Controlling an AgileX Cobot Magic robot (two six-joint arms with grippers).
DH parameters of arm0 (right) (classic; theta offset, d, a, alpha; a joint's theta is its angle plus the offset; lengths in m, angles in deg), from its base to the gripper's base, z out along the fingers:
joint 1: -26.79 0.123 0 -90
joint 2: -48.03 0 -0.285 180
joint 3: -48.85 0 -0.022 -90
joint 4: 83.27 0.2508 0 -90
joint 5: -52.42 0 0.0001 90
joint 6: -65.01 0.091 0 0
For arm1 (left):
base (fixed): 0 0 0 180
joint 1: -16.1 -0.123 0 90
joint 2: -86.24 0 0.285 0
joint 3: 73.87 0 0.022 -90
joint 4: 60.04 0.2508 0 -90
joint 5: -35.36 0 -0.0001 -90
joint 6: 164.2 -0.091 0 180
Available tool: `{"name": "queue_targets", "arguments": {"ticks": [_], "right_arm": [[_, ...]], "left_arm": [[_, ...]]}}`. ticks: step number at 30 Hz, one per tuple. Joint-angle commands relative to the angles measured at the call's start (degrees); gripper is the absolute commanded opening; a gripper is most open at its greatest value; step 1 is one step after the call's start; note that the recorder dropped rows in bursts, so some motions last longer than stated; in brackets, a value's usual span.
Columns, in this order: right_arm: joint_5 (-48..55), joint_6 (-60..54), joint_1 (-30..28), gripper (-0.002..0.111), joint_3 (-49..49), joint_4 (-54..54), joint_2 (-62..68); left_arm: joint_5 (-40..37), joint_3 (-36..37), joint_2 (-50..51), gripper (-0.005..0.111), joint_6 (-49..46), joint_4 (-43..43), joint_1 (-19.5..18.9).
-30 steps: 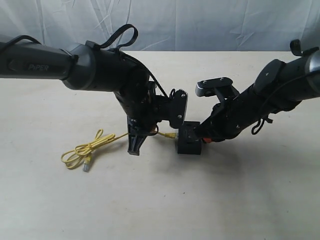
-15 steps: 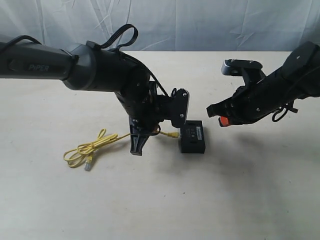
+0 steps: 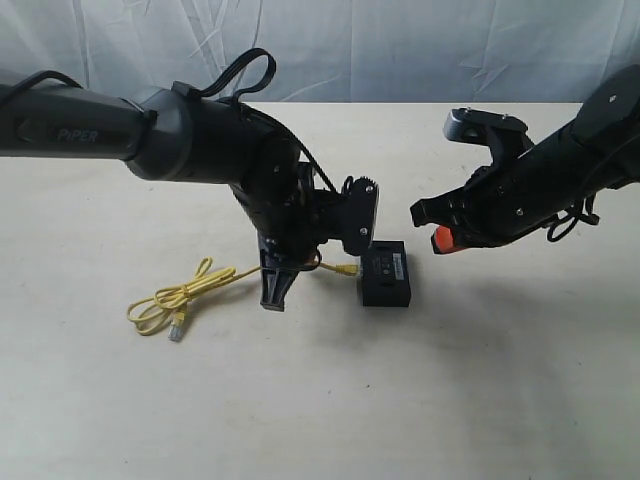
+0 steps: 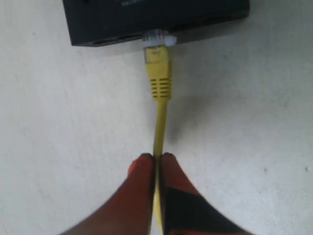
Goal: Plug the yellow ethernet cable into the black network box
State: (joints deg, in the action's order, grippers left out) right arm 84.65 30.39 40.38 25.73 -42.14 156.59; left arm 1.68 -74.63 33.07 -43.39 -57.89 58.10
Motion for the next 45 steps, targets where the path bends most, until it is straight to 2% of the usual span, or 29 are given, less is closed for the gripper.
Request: {"name": "queue_targets", "arguments": {"ticks": [1,7,12,17,20,24,27,28,32,35,40,45], "right_arm": [[0.4,0.3,-0.3,-0.001,-0.1,0.2,-0.5],[0.2,0.3,-0.3,-0.001,-0.1,0.7,-0.5],[0.0,0.3,-0.3,-0.001,-0.1,0.9,-0.5],[0.2,0.3,-0.3,-0.001,-0.1,0.9,-0.5],[0.3,0.3,-0.3,-0.001,-0.1,0.7,-1.1],[1.2,0.3,-0.3,-0.001,-0.1,0.4,-4.1],[3.2,0.3,-0.3,-0.001,-0.1,-0.2,-7.5],[3.8,0.3,-0.3,-0.001,-0.1,-0.5,-8.5],[5.6,1.7,-0.3,-0.001,-0.1,-5.5,-13.4],[5.5,9.4,-0.3,-0.001,-0.1,-14.4,-17.9],[6.4,20.9,-0.3,-0.001,-0.1,-29.1,-25.7],[8.9,21.7,-0.3,-0.001,-0.1,-31.1,-33.2]], "left_arm": [[0.2,-0.3,-0.4,0.013,0.1,-0.6,0.2],[0.2,-0.3,-0.4,0.039,0.1,-0.6,0.2],[-0.9,-0.3,-1.7,0.041,0.8,1.6,0.2],[-6.4,-0.3,-6.2,0.041,10.2,6.9,0.2],[-11.6,-0.3,-8.6,0.036,20.4,11.3,0.2],[-18.1,-0.3,-11.1,0.015,29.1,16.6,0.2],[-19.1,-0.3,-12.6,0.0,35.2,18.6,-0.4],[-19.1,-0.3,-13.2,0.0,36.7,18.6,-0.9],[-19.6,-0.3,-16.6,0.0,45.0,17.8,-5.1],[-20.7,-0.3,-20.0,0.0,48.1,15.0,-10.0],[-18.9,-0.1,-27.2,0.0,48.1,2.8,-20.9],[-16.1,2.9,-34.9,0.0,47.2,0.2,-27.3]]}}
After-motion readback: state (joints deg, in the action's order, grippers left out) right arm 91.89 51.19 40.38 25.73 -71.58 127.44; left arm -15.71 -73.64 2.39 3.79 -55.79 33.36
